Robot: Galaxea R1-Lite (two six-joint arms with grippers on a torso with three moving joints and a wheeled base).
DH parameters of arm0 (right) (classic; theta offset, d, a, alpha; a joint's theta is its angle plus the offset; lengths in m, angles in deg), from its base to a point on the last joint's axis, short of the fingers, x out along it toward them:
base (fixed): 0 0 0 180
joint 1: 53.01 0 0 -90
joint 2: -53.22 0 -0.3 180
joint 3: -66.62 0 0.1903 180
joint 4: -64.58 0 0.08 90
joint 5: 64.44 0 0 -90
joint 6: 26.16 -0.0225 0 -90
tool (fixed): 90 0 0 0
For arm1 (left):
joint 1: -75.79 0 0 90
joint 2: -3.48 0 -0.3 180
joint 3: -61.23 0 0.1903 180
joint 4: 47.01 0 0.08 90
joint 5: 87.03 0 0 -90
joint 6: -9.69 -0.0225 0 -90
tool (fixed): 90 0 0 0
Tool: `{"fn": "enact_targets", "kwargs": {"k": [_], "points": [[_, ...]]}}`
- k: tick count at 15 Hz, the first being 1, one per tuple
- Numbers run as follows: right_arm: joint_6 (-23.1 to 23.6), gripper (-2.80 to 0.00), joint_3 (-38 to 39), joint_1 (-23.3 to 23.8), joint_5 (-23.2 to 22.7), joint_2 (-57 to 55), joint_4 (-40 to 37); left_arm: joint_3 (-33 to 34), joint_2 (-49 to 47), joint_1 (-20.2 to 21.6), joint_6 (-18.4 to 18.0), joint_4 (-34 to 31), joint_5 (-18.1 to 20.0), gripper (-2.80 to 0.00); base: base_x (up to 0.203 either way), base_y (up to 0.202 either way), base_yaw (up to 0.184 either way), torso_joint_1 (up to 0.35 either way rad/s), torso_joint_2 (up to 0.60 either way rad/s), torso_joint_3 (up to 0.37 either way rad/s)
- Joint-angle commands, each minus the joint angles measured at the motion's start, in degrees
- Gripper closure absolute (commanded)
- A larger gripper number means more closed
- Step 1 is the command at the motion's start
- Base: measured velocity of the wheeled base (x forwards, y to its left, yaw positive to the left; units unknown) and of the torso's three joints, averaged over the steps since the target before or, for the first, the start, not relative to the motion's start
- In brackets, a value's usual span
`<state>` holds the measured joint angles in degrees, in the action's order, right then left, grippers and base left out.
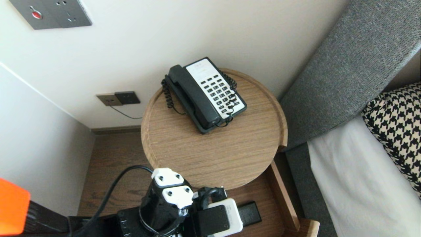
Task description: Close the nightstand drawer
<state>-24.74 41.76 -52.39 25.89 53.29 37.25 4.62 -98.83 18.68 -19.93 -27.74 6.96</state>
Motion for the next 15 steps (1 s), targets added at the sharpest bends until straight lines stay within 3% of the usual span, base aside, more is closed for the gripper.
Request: {"fn": "enact_targets", "kwargs": {"k": [1,3,7,8,11,15], "points": [[0.07,0.00,-0.01,-0.01,0.02,0.19,-0.02,0.24,9.55,0.61,1.00,-3.73,-0.49,-2.80,0.000,0.000,0.000,0.000,0.00,0.000],[0.04,0.00,-0.01,-0.01,0.02,0.19,-0.04,-0.07,15.45,2.43,1.92,-9.25,-0.60,-2.80,0.000,0.000,0.000,0.000,0.00,0.000],[-0.01,0.00,-0.01,-0.01,0.02,0.19,0.01,-0.87,23.56,9.91,4.01,-18.00,-1.02,-2.80,0.000,0.000,0.000,0.000,0.00,0.000],[0.00,0.00,-0.01,-0.01,0.02,0.19,-0.07,-1.03,24.88,11.87,5.22,-20.07,-1.01,0.00,0.000,0.000,0.000,0.000,0.00,0.000],[0.06,0.00,-0.01,-0.01,0.02,0.19,0.00,-1.24,28.79,18.69,8.00,-24.08,-1.15,0.00,0.000,0.000,0.000,0.000,0.00,0.000],[0.00,0.00,-0.01,-0.01,0.02,0.19,-0.07,-3.67,36.53,31.91,12.20,-33.42,-1.02,0.00,0.000,0.000,0.000,0.000,0.00,0.000]]}}
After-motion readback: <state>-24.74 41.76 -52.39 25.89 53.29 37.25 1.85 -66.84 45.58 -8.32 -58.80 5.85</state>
